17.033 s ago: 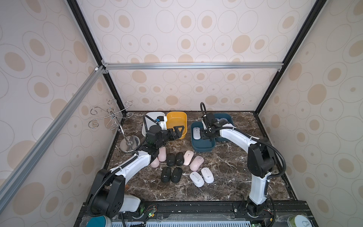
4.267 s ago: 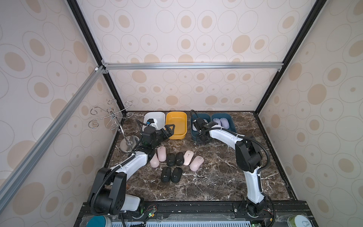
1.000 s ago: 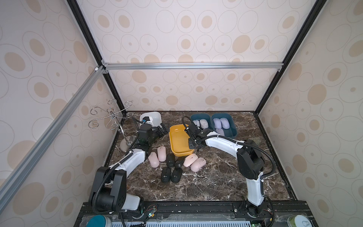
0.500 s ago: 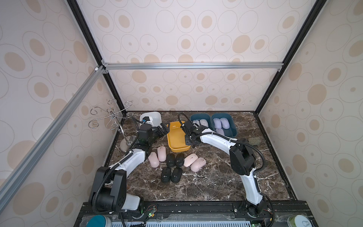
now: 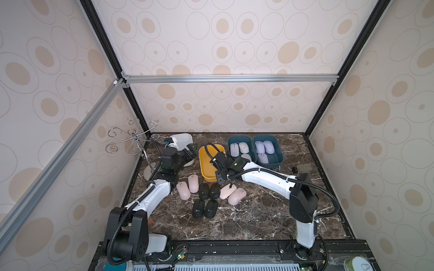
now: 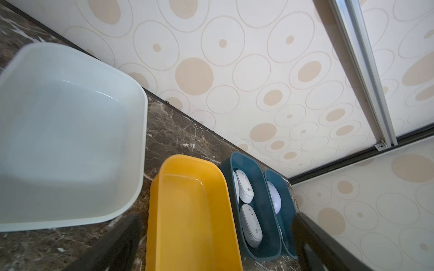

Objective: Place the mice by color into the storage box
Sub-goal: Move the storage box to the center of the board, then pick up the mouse from the center of the board.

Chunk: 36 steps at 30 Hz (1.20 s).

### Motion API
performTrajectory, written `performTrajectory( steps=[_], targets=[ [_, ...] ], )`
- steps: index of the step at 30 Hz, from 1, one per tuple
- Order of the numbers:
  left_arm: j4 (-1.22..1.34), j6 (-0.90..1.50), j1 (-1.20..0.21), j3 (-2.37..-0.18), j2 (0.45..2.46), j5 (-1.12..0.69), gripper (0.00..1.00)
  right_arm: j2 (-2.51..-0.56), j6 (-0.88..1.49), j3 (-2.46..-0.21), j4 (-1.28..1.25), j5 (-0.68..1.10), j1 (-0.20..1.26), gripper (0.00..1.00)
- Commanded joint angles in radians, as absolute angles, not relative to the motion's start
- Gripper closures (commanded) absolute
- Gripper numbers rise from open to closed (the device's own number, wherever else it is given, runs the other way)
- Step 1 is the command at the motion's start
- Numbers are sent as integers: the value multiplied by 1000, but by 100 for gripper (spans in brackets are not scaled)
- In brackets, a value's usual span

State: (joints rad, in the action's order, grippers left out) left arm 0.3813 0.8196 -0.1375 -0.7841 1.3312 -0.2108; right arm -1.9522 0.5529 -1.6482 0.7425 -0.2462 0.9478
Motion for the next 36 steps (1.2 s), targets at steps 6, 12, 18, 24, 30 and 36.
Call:
performTrajectory(
  steps=[6,12,18,24,30,36],
  targets=[
    [379,838,-50,-769,1272,-135,0,-1941,688,-1558,877,-96,1100,32],
    [418,858,-44,-757,1272,-180,0,-1952,728,-1506,845,4,1121,18],
    [434,872,-44,-754,1288,-209,0,-2023,732,-1566,816,9,1120,6],
    [442,878,-42,-755,1293,-228,0,-2102,739,-1612,830,-20,1120,5],
    [452,885,-43,-752,1295,-241,0,-2143,735,-1634,833,-24,1120,5],
    [459,893,-44,-752,1301,-256,0,-2102,729,-1554,836,-35,1118,11]
  ],
)
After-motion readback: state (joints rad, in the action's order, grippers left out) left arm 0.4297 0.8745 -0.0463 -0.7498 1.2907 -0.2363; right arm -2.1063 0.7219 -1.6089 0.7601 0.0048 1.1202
